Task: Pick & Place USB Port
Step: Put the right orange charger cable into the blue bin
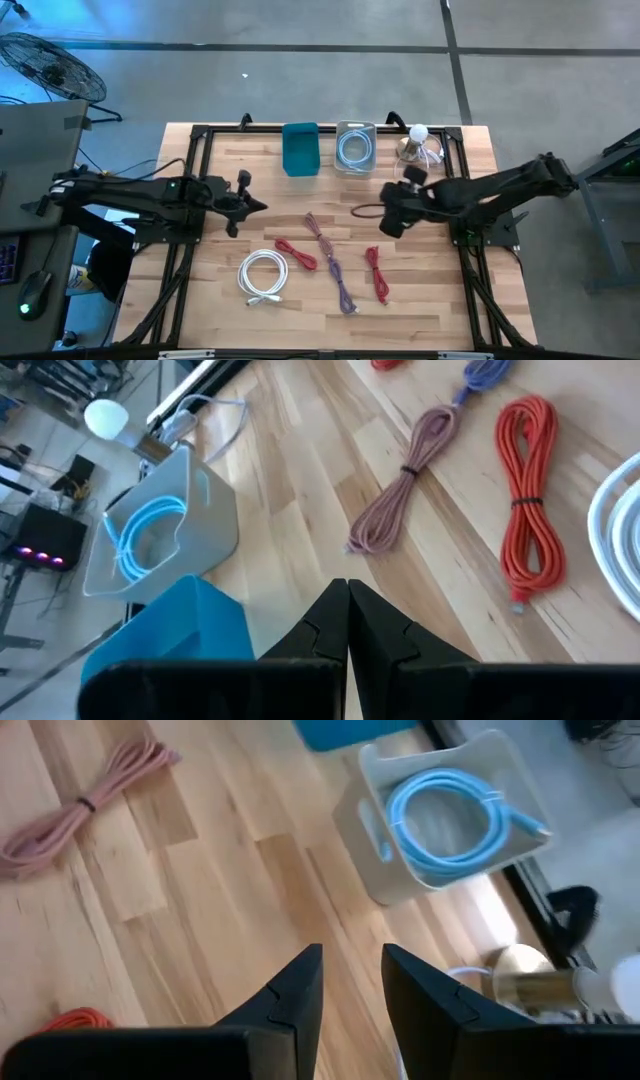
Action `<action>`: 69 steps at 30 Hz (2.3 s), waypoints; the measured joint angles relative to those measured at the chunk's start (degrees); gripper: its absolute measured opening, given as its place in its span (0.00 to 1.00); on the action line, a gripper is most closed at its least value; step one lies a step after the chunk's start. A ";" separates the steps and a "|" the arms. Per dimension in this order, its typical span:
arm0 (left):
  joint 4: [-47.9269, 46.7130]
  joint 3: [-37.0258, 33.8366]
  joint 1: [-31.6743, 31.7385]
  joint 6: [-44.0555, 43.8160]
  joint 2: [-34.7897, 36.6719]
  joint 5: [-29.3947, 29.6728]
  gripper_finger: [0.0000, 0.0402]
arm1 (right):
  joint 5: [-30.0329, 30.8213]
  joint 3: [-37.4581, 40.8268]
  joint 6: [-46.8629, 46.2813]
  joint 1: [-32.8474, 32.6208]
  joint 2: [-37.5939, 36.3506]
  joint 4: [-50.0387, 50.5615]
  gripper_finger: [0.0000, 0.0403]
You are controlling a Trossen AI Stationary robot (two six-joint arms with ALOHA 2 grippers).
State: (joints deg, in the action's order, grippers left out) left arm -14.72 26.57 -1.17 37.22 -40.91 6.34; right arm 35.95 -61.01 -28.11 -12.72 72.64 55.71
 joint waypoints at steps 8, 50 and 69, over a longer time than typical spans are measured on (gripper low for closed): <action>5.39 0.00 0.00 2.24 -5.24 -3.72 0.00 | 7.83 0.05 -8.08 -9.67 -6.34 2.60 0.24; 7.87 0.00 0.00 2.66 -5.77 -4.47 0.00 | -7.23 60.33 2.33 -19.42 -43.22 -74.85 0.24; 7.89 0.00 0.01 2.76 -5.77 -4.45 0.00 | -11.20 50.89 3.02 -17.48 -39.64 -60.78 0.24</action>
State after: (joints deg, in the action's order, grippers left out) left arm -6.83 26.57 -1.15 39.98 -46.68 1.89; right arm 24.76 -10.13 -25.09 -30.21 33.00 -5.06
